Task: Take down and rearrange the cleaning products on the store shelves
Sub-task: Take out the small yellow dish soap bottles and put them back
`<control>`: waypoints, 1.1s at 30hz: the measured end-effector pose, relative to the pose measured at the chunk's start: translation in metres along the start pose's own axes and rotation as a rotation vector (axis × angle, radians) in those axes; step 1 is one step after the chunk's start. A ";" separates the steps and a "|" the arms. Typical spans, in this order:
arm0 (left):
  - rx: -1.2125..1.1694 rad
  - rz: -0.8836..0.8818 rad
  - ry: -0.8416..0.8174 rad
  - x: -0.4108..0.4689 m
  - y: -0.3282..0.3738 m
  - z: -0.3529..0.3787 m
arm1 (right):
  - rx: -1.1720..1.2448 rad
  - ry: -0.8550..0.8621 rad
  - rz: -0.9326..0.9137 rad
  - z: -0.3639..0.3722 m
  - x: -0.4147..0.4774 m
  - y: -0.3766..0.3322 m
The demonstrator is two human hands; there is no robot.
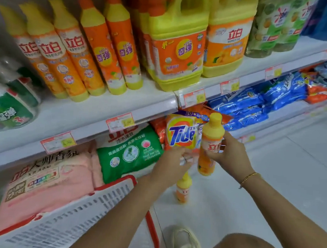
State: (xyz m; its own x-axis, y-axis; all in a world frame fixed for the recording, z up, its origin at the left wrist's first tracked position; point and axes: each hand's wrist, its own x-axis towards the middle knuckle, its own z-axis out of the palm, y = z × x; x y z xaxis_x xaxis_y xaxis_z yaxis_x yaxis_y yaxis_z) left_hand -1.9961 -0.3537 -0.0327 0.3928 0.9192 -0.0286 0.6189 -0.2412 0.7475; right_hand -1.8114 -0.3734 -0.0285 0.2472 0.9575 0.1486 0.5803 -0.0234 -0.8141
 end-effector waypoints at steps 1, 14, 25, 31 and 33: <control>0.032 -0.044 -0.041 -0.001 -0.018 0.012 | 0.013 -0.003 0.036 0.010 0.001 0.018; -0.056 -0.162 -0.021 0.001 -0.079 0.052 | 0.161 -0.112 0.351 0.101 -0.030 0.135; -0.006 -0.167 -0.019 -0.001 -0.070 0.048 | 0.069 -0.303 0.324 0.104 -0.038 0.125; -0.010 -0.174 -0.006 -0.009 -0.051 0.024 | -0.103 -0.417 0.366 0.069 -0.015 0.089; -0.051 -0.150 0.088 -0.016 -0.037 0.003 | -0.275 -0.559 0.352 0.049 -0.005 0.061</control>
State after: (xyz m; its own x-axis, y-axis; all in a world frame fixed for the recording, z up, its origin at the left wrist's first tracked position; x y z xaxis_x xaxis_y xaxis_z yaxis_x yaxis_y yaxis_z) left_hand -2.0226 -0.3602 -0.0618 0.2362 0.9679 -0.0855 0.6302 -0.0856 0.7717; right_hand -1.8150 -0.3652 -0.1059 0.0643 0.8820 -0.4668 0.7323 -0.3595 -0.5784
